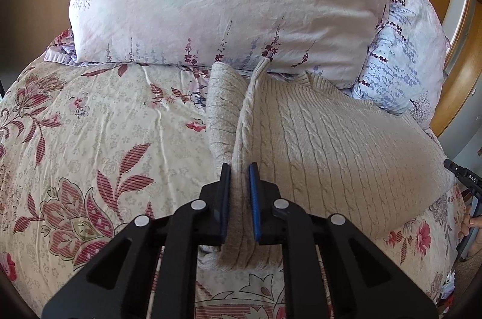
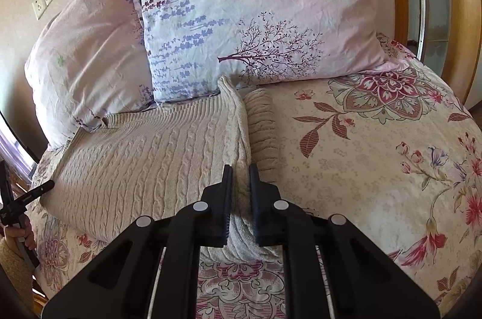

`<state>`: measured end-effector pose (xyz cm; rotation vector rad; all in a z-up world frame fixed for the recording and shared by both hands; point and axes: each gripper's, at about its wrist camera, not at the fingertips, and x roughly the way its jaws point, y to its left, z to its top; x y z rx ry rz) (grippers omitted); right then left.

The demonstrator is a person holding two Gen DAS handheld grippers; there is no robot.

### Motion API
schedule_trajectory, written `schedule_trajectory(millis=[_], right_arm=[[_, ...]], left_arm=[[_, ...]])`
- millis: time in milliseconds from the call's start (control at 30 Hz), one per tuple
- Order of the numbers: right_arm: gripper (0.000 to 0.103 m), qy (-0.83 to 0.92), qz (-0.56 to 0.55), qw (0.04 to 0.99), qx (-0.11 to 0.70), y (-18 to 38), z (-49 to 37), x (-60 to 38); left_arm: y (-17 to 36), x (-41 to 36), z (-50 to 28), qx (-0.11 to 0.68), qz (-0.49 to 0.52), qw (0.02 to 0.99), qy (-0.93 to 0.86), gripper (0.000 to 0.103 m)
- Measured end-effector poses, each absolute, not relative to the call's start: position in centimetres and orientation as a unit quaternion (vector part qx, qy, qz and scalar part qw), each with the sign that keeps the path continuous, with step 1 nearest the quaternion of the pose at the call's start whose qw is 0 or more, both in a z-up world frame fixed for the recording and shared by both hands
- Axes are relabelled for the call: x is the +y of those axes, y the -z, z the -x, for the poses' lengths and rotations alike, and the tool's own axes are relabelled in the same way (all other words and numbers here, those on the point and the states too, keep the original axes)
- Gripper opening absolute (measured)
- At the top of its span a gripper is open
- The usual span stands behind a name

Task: Fold small clothes
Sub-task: 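Release the folded side and smooth it flat with both grippers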

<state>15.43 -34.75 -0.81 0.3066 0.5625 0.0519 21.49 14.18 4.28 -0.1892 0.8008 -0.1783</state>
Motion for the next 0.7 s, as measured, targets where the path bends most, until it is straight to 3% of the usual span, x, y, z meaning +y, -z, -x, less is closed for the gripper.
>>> schedule_trajectory(millis=[400, 600, 633, 667, 700], right_arm=[[0.011, -0.001, -0.165, 0.934, 0.318, 3.7, -15.5, -35.6], [0.013, 0.013, -0.139, 0.935, 0.325, 3.7, -16.0, -34.8], [0.019, 0.014, -0.140, 0.934, 0.328, 3.5, -16.1, -34.8], [0.022, 0.018, -0.143, 0.934, 0.328, 3.1, -16.0, -34.9], [0.027, 0.021, -0.146, 0.936, 0.319, 2.7, -15.8, -34.8]], left_arm=[[-3.4, 16.2, -21.0, 0.396, 0.143, 0.900, 0.110, 0.011], [-2.9, 16.2, -21.5, 0.405, 0.152, 0.895, 0.105, 0.017], [-3.0, 16.2, -21.5, 0.406, 0.152, 0.895, 0.103, 0.023], [-3.2, 16.3, -21.5, 0.407, 0.154, 0.895, 0.097, 0.039], [-3.5, 16.6, -21.4, 0.404, 0.161, 0.895, 0.093, 0.047]])
